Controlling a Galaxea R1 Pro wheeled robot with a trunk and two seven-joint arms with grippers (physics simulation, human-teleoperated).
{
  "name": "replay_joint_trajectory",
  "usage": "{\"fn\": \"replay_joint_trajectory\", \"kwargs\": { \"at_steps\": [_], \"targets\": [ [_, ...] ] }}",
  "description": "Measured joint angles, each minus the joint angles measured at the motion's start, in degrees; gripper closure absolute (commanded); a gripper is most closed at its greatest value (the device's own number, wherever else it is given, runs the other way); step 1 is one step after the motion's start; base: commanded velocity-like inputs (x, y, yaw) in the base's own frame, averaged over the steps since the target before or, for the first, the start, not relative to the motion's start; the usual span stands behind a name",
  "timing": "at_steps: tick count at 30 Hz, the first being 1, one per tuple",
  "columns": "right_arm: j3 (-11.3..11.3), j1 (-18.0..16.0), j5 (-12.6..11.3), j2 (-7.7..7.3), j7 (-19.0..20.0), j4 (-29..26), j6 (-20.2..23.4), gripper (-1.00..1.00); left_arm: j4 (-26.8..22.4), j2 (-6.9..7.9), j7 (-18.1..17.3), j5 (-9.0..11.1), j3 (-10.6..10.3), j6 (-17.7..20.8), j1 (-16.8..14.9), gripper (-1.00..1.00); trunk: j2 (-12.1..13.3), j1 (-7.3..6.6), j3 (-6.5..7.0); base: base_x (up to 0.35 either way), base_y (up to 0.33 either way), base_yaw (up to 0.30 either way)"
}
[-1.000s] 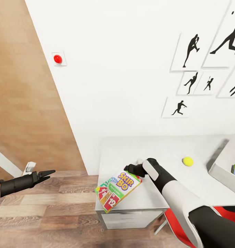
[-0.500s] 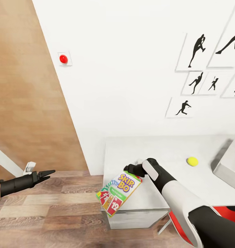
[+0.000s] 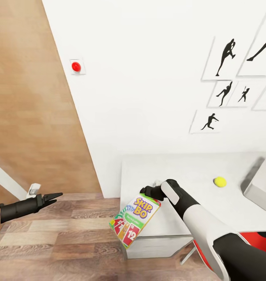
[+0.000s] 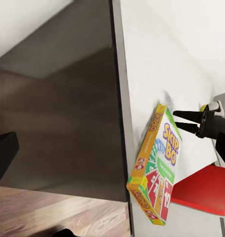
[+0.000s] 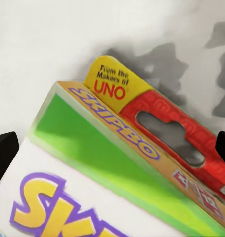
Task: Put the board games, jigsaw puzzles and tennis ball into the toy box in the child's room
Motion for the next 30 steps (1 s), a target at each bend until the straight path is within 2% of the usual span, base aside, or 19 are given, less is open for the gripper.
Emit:
{"fn": "replay_joint_trajectory", "kwargs": {
  "at_steps": [15,30],
  "targets": [
    [-0.06,0.0,-0.02,0.0,0.06,0.02,0.0,-1.0,-0.01,0.0,-0.06,-0.01,0.0,0.0,0.02,-1.0,0.0,0.0,0.0,-0.001,0.077,0.0],
    [-0.08,0.0,0.05,-0.14,0.05,0.02,0.0,-1.0,0.01,0.0,-0.18,0.02,0.0,0.0,-0.02,-1.0,0.0,0.0,0.03,-0.005,0.006,-0.012]
  ]
}}
